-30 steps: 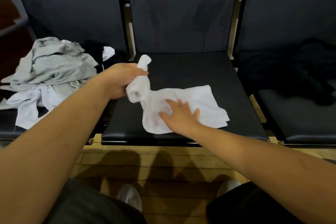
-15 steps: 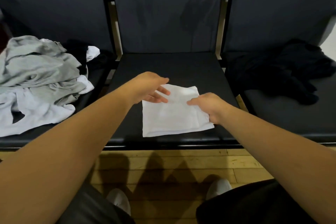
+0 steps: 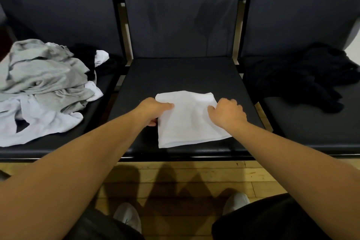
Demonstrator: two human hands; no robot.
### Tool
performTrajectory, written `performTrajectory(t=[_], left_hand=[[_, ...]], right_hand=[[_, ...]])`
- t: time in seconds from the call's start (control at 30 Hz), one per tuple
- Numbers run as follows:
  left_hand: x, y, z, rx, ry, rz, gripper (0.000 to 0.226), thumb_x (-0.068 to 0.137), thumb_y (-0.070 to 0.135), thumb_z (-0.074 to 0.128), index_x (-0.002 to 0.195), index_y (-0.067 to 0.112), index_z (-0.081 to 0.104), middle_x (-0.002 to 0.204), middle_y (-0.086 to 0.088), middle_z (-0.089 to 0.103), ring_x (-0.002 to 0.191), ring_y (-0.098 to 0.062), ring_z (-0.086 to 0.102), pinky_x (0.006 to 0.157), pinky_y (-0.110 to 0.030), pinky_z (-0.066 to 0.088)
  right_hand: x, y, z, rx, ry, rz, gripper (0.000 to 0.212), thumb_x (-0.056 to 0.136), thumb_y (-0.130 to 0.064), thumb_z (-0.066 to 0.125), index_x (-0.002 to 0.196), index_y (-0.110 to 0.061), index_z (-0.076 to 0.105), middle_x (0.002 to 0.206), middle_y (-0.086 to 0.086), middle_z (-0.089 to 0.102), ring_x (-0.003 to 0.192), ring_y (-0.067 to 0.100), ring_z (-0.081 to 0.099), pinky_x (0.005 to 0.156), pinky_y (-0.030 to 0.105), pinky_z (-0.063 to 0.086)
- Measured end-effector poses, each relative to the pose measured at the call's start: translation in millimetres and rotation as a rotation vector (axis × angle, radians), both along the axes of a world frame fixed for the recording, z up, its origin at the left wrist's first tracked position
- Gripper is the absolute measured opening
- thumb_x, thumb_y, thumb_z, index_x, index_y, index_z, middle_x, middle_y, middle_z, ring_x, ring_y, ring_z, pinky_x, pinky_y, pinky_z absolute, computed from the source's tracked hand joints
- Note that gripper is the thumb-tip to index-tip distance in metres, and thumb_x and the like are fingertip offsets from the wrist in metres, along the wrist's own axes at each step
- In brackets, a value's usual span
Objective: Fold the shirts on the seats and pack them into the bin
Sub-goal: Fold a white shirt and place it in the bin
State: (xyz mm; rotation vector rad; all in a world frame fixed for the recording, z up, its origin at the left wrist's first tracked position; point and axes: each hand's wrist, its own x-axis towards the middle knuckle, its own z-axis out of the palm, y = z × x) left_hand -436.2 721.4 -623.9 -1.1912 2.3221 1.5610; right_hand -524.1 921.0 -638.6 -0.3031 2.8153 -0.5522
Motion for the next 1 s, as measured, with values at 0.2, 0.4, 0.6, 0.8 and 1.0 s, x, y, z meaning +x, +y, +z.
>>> performTrajectory(t=[0.2,0.4,0.6,0.8,1.0], left_hand=[[2.7,-5.8,2.1,0.408,0.122,0.112,0.050,0.079,0.023,0.086,0.121,0.005,0.065,0.112,-0.011,0.074,0.102,-0.028,0.072,0.095,-0.047,0.056],[20.3,-26.4,27.9,0.566,0.376,0.187,0.035,0.088,0.022,0.075,0.119,0.010,0.067,0.109,-0.010,0.077,0.101,-0.029,0.073,0.085,-0.047,0.058],[97.6,-87.8,60.4,0.507,0.568,0.291,0.031,0.097,0.030,0.063,0.124,0.014,0.063,0.110,-0.005,0.077,0.100,-0.021,0.074,0.080,-0.039,0.059],[210.1,-175.0,72.6,0.373,0.673,0.560,0.037,0.098,0.034,0.062,0.129,0.016,0.060,0.109,-0.005,0.077,0.095,-0.022,0.075,0.067,-0.037,0.061],[354.5,-230.4,22.0,0.353,0.773,0.869,0.043,0.100,0.034,0.056,0.139,0.017,0.052,0.122,-0.006,0.073,0.108,-0.026,0.071,0.079,-0.042,0.058]], right_hand=[[13.3,-12.1,-20.1,-0.040,0.028,-0.006,0.058,0.101,-0.053,0.046,0.128,-0.002,0.045,0.120,0.015,0.061,0.108,0.033,0.061,0.083,0.040,0.050],[9.2,-36.7,6.2,-0.758,-0.293,-0.154,0.029,0.098,-0.035,0.062,0.095,-0.006,0.059,0.095,0.013,0.065,0.082,0.027,0.065,0.068,0.035,0.057],[46.2,-105.2,59.5,-1.069,-0.618,-0.006,0.029,0.098,-0.034,0.063,0.114,-0.009,0.062,0.111,0.011,0.071,0.098,0.029,0.071,0.078,0.046,0.062],[118.9,-228.1,88.6,-1.062,-0.631,0.284,0.022,0.097,-0.014,0.064,0.118,-0.009,0.061,0.111,0.010,0.068,0.099,0.028,0.068,0.083,0.045,0.061],[226.7,-357.8,73.1,-0.891,-0.580,0.655,0.022,0.093,-0.012,0.069,0.112,-0.013,0.060,0.111,0.004,0.067,0.097,0.021,0.066,0.083,0.036,0.058]])
